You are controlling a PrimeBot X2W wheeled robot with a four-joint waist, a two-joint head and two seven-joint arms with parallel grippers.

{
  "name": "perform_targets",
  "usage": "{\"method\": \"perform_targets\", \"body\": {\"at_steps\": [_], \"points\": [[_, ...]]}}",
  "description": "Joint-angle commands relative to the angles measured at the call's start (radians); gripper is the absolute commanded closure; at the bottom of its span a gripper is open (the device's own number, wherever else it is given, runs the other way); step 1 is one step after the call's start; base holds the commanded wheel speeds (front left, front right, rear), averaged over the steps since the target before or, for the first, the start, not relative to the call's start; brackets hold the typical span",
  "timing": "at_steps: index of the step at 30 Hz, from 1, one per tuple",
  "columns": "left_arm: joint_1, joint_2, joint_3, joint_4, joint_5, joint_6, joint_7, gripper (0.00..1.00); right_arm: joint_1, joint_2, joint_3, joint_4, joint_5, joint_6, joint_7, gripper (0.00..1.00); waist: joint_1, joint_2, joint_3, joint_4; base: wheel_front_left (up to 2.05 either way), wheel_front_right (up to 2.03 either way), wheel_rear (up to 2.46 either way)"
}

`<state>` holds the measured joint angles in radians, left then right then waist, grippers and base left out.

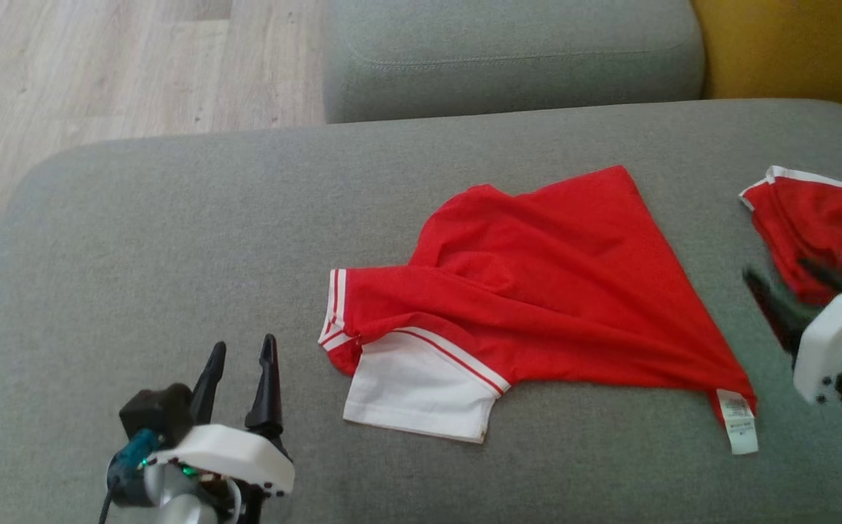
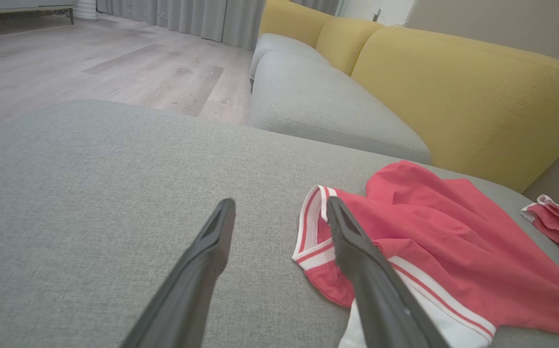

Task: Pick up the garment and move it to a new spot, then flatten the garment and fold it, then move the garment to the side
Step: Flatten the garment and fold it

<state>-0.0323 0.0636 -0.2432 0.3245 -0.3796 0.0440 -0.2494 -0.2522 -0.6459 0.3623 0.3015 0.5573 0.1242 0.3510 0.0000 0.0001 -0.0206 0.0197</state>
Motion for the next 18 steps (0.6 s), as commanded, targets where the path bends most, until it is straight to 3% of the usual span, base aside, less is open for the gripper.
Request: {"method": "perform_targets", "body": {"at_steps": [1, 3, 4, 9, 12, 14, 18], "points": [[-0.041, 0.019, 0.041, -0.035, 0.003, 0.0, -0.007, 0.0, 0.034, 0.018, -0.055, -0.074, -0.024, 0.007, -0.032, 0.0, 0.0, -0.0001, -0.004, -0.008, 0.0, 0.0, 0.0], [-0.043, 0.027, 0.043, -0.045, 0.001, 0.001, 0.007, 0.0, 0.096, 0.114, -0.164, -0.169, -0.054, 0.007, -0.086, 0.0, 0.0, -0.0001, -0.006, -0.015, 0.0, 0.0, 0.0], [-0.044, 0.033, 0.041, -0.06, -0.014, -0.01, 0.036, 0.0, 0.159, 0.22, -0.263, -0.231, -0.093, 0.007, -0.14, 0.0, 0.0, -0.0001, -0.007, -0.02, 0.0, 0.0, 0.0], [-0.044, 0.057, 0.006, -0.077, -0.072, -0.066, 0.219, 0.0, 0.268, 0.44, -0.415, -0.281, -0.148, 0.007, -0.265, 0.0, 0.0, -0.0001, -0.005, -0.033, 0.0, 0.0, 0.0], [-0.062, 0.076, -0.008, -0.075, -0.116, -0.09, 0.359, 0.0, 0.292, 0.501, -0.443, -0.279, -0.17, 0.007, -0.305, 0.0, 0.0, -0.0001, -0.002, -0.044, 0.0, 0.0, 0.0], [-0.073, 0.085, -0.017, -0.072, -0.129, -0.098, 0.412, 0.0, 0.293, 0.508, -0.444, -0.277, -0.176, 0.007, -0.311, 0.0, 0.0, -0.0001, -0.001, -0.047, 0.0, 0.0, 0.0], [-0.146, 0.122, -0.056, -0.032, -0.193, -0.133, 0.644, 0.0, 0.276, 0.514, -0.465, -0.267, -0.191, 0.007, -0.326, 0.0, 0.0, -0.0001, 0.006, -0.06, 0.0, 0.0, 0.0]]}}
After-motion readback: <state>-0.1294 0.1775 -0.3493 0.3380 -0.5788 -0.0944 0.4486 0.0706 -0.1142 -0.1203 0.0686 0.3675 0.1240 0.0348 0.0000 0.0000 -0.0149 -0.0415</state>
